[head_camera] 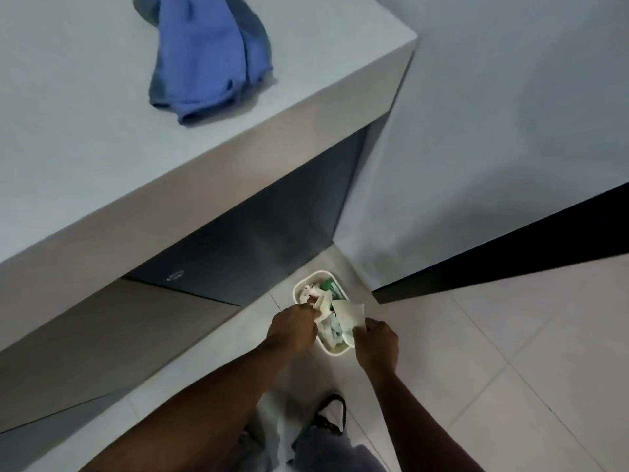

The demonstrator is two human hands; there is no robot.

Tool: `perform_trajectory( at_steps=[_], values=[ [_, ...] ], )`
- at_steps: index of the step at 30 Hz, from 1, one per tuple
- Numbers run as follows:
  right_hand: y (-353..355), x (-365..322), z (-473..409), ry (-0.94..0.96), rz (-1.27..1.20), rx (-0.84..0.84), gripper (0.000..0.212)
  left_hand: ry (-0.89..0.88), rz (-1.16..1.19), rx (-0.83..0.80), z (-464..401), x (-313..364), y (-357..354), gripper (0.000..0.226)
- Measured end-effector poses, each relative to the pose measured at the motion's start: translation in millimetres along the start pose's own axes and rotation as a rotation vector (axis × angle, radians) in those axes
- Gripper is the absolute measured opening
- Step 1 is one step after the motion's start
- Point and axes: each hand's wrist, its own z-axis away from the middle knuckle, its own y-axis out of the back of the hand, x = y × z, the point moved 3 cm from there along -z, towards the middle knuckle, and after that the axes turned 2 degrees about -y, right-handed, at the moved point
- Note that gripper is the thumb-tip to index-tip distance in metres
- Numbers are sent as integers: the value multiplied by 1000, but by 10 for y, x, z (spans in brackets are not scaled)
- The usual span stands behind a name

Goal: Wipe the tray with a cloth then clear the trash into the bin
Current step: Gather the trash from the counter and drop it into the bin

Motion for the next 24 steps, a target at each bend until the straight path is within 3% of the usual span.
perform_trajectory(
  at_steps=[9,14,20,24],
  values=[
    [-1122,493,-863,-85,7,12,24,87,267,-46,-987,-506,-1118,60],
    [-1373,591,-981,-66,11,-61,35,39,197,-126,-1045,-598,-1453,63],
    [-1159,332,-732,30,57,-159,30,6,186,-25,-831,-434,-1047,42],
    [-695,-122,-445,131,155,-111,30,5,231,34,-554,-242,-374,32]
  ],
)
